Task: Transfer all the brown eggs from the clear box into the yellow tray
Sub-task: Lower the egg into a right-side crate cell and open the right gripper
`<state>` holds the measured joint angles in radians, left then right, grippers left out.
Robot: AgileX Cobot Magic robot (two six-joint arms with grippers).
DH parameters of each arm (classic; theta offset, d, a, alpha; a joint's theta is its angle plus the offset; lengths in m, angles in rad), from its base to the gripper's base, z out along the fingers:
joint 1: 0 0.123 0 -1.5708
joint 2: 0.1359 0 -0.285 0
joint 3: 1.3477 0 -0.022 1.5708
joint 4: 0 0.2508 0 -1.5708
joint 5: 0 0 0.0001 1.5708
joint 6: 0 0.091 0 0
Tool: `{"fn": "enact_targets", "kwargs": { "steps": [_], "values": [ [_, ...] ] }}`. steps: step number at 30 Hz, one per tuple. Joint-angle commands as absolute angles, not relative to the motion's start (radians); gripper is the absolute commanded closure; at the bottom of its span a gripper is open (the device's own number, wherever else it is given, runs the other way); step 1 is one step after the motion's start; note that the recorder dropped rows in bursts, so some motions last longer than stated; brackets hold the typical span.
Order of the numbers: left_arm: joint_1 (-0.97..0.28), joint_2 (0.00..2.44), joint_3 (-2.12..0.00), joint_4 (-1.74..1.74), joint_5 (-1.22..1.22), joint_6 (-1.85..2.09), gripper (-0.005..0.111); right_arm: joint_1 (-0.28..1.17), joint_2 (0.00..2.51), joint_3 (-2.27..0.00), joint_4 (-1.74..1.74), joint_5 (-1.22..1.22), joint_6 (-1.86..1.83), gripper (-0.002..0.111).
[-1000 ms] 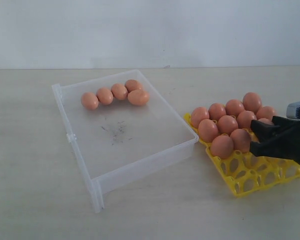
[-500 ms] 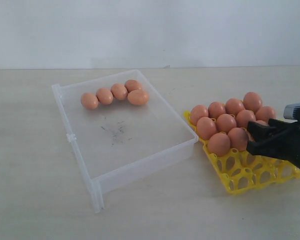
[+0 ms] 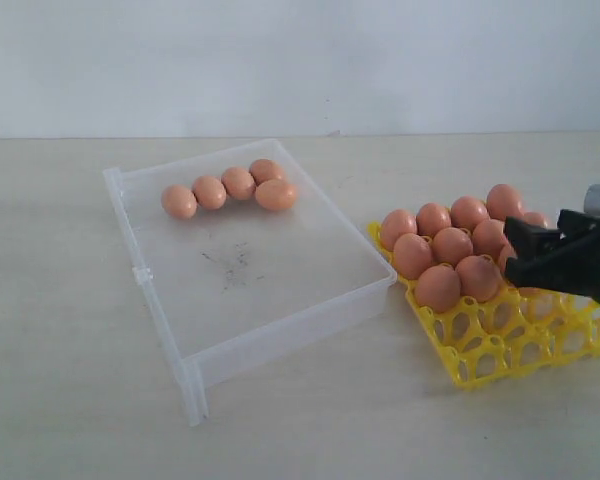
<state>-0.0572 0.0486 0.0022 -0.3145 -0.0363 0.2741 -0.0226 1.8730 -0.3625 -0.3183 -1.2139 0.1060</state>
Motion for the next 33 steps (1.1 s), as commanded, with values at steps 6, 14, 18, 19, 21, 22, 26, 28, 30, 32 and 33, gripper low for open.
{"fn": "enact_targets", "kwargs": {
  "steps": [6,14,18,19,21,22,26,28,30,32,33],
  "values": [
    [-0.060,0.053,0.000,-0.319,-0.052,0.279,0.103,-0.031,1.701,-0.291,-0.360,-1.101,0.185,0.088],
    [-0.060,0.053,0.000,-0.319,-0.052,0.279,0.103,-0.031,1.702,-0.291,-0.429,-0.982,0.361,0.109],
    [-0.060,0.053,0.000,-0.319,-0.052,0.279,0.103,-0.031,1.702,-0.312,-0.429,-0.920,0.393,0.109],
    [-0.060,0.053,0.000,-0.319,-0.052,0.279,0.103,-0.031,1.702,-0.322,-0.432,-0.880,0.411,0.109],
    [-0.060,0.053,0.000,-0.319,-0.052,0.279,0.103,-0.031,1.710,-0.336,-0.436,-0.786,0.439,0.109],
    [-0.060,0.053,0.000,-0.319,-0.052,0.279,0.103,-0.031,1.712,-0.338,-0.436,-0.758,0.439,0.109],
    [-0.060,0.053,0.000,-0.319,-0.052,0.279,0.103,-0.031,1.712,-0.340,-0.510,-0.741,0.514,0.109],
    [-0.060,0.053,0.000,-0.319,-0.052,0.279,0.103,-0.031,1.712,-0.340,-0.587,-0.735,0.591,0.109],
    [-0.060,0.053,0.000,-0.319,-0.052,0.279,0.103,-0.031,1.712,-0.340,-0.634,-0.730,0.608,0.109],
    [-0.060,0.053,0.000,-0.319,-0.052,0.279,0.103,-0.031,1.712,-0.340,-0.638,-0.714,0.621,0.109],
    [-0.060,0.053,0.000,-0.319,-0.052,0.279,0.103,-0.031,1.712,-0.340,-0.638,-0.704,0.621,0.109]
  ]
}}
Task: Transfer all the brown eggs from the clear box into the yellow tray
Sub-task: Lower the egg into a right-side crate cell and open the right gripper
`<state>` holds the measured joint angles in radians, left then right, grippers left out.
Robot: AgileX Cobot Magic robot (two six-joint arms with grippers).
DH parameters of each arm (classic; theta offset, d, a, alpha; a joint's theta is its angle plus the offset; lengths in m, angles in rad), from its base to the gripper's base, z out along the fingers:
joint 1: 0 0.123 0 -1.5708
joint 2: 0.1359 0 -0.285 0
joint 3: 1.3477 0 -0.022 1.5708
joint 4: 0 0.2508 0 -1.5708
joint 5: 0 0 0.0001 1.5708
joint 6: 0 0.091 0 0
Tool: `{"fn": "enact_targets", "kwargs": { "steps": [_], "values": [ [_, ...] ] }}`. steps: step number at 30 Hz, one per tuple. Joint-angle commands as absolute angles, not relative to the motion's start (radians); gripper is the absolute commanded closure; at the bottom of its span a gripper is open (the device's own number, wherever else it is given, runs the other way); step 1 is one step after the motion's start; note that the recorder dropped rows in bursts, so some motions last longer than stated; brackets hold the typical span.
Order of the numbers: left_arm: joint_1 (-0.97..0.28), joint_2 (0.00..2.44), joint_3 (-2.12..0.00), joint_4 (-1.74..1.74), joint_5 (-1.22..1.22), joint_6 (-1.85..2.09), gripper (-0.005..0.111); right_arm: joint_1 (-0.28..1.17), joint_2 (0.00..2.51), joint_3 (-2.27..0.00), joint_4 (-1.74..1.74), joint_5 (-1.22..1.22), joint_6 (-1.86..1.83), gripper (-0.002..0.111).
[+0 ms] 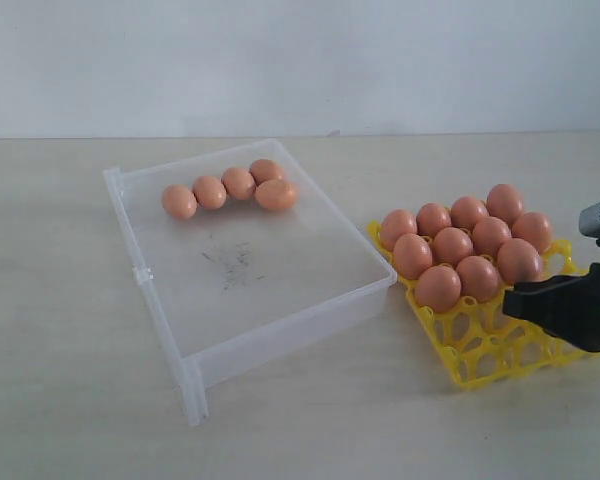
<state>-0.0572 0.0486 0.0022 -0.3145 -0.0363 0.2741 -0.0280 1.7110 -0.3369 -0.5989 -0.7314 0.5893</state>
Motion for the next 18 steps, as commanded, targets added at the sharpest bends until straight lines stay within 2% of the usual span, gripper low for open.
{"fn": "enact_targets", "kwargs": {
  "steps": [1,7,11,18],
  "values": [
    [-0.060,0.053,0.000,-0.319,-0.052,0.279,0.103,-0.031,1.712,-0.340,-0.638,-0.691,0.621,0.109],
    [-0.060,0.053,0.000,-0.319,-0.052,0.279,0.103,-0.031,1.609,-0.340,-0.554,-0.773,0.554,0.109],
    [-0.060,0.053,0.000,-0.319,-0.052,0.279,0.103,-0.031,1.609,-0.374,-0.542,-0.609,0.544,0.109],
    [-0.060,0.053,0.000,-0.319,-0.052,0.279,0.103,-0.026,1.662,-0.378,-0.547,-0.632,0.562,0.109]
  ]
}}
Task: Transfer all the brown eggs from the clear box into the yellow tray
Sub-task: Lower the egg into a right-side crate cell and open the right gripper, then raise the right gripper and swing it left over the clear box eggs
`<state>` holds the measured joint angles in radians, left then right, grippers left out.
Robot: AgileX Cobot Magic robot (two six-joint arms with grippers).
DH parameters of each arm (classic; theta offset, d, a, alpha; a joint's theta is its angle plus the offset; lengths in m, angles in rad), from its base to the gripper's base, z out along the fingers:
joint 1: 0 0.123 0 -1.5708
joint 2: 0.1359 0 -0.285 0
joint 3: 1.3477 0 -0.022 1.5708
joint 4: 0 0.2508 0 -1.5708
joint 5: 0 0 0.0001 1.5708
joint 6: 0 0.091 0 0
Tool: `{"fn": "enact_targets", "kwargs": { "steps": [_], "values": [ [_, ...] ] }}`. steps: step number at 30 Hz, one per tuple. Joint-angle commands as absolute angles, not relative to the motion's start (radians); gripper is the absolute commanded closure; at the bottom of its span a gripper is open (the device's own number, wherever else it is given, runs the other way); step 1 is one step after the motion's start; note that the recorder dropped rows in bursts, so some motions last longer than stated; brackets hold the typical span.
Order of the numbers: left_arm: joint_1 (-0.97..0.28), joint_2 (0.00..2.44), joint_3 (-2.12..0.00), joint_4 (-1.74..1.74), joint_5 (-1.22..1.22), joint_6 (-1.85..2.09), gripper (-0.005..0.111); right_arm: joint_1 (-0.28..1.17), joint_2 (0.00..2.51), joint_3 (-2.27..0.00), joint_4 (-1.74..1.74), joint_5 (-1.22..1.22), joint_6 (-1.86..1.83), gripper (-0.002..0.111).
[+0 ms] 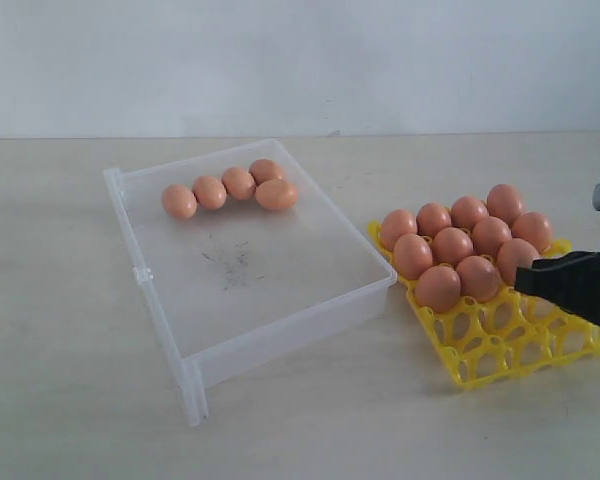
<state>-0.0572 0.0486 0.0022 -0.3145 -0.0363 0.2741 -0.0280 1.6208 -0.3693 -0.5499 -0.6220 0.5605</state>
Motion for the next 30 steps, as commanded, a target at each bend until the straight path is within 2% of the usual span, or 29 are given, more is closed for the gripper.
{"fn": "enact_targets", "kwargs": {
  "steps": [1,11,23,26,30],
  "values": [
    [-0.060,0.053,0.000,-0.319,-0.052,0.279,0.103,-0.026,1.684,-0.384,-0.547,-0.631,0.562,0.109],
    [-0.060,0.053,0.000,-0.319,-0.052,0.279,0.103,-0.026,1.704,-0.383,-0.744,-0.649,0.717,0.109],
    [-0.060,0.053,0.000,-0.319,-0.052,0.279,0.103,-0.017,1.256,-0.390,-0.872,-1.093,0.689,0.109],
    [-0.060,0.053,0.000,-0.319,-0.052,0.279,0.103,0.029,1.233,-0.441,-1.026,-1.027,0.798,0.109],
    [-0.060,0.053,0.000,-0.319,-0.052,0.279,0.103,0.179,1.265,-0.552,-1.293,-0.840,0.992,0.109]
  ]
}}
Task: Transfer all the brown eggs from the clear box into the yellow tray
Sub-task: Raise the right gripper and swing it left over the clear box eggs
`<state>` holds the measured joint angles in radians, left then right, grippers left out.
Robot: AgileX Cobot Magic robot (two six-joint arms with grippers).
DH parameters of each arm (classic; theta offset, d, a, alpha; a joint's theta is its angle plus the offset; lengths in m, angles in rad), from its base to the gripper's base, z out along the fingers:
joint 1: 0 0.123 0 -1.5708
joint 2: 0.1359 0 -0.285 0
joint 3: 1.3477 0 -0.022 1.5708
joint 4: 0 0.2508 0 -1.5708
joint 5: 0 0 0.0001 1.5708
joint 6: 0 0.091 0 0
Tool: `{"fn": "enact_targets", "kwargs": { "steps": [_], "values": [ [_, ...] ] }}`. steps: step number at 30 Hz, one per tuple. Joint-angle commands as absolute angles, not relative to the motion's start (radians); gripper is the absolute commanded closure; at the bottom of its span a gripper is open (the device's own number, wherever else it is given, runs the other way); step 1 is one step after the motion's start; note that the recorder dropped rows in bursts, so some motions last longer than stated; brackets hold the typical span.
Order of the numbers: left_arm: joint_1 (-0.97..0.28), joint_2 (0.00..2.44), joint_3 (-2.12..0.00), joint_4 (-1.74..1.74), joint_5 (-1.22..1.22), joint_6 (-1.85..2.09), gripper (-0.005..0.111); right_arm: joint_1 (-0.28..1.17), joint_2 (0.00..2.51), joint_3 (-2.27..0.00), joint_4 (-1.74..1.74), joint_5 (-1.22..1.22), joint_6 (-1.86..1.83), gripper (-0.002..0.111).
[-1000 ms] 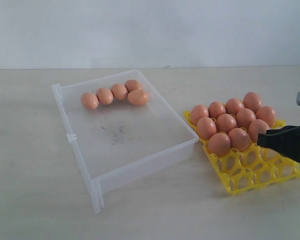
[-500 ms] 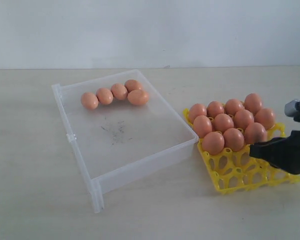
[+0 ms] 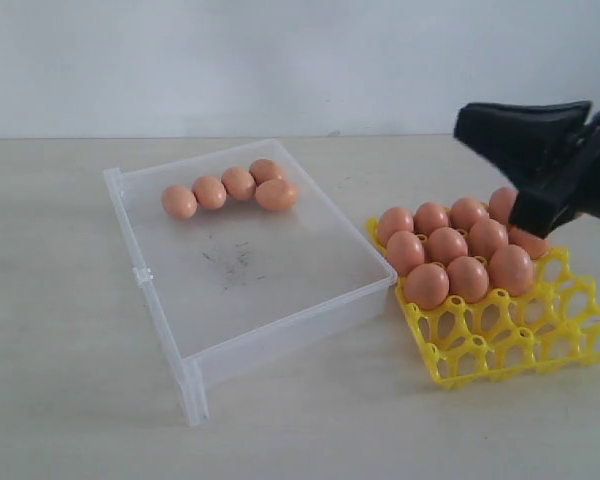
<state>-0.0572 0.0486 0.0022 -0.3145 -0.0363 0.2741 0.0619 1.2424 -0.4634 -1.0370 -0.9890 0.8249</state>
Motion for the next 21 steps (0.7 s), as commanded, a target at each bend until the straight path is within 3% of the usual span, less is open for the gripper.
{"fn": "enact_targets", "kwargs": {
  "steps": [1,10,12,17,21],
  "values": [
    [-0.060,0.053,0.000,-0.319,-0.052,0.279,0.103,0.217,1.279,-0.573,-1.324,-0.781,1.027,0.109],
    [-0.060,0.053,0.000,-0.319,-0.052,0.279,0.103,0.433,1.338,-0.740,-1.248,-0.590,1.049,0.106],
    [-0.060,0.053,0.000,-0.319,-0.052,0.279,0.103,0.470,1.353,-0.782,-1.357,-0.483,1.157,0.099],
    [-0.060,0.053,0.000,-0.319,-0.052,0.279,0.103,0.539,1.433,-0.883,-1.722,-0.288,1.486,0.070],
    [-0.060,0.053,0.000,-0.319,-0.052,0.279,0.103,0.541,1.509,-0.947,-1.744,-0.299,1.445,0.071]
  ]
}}
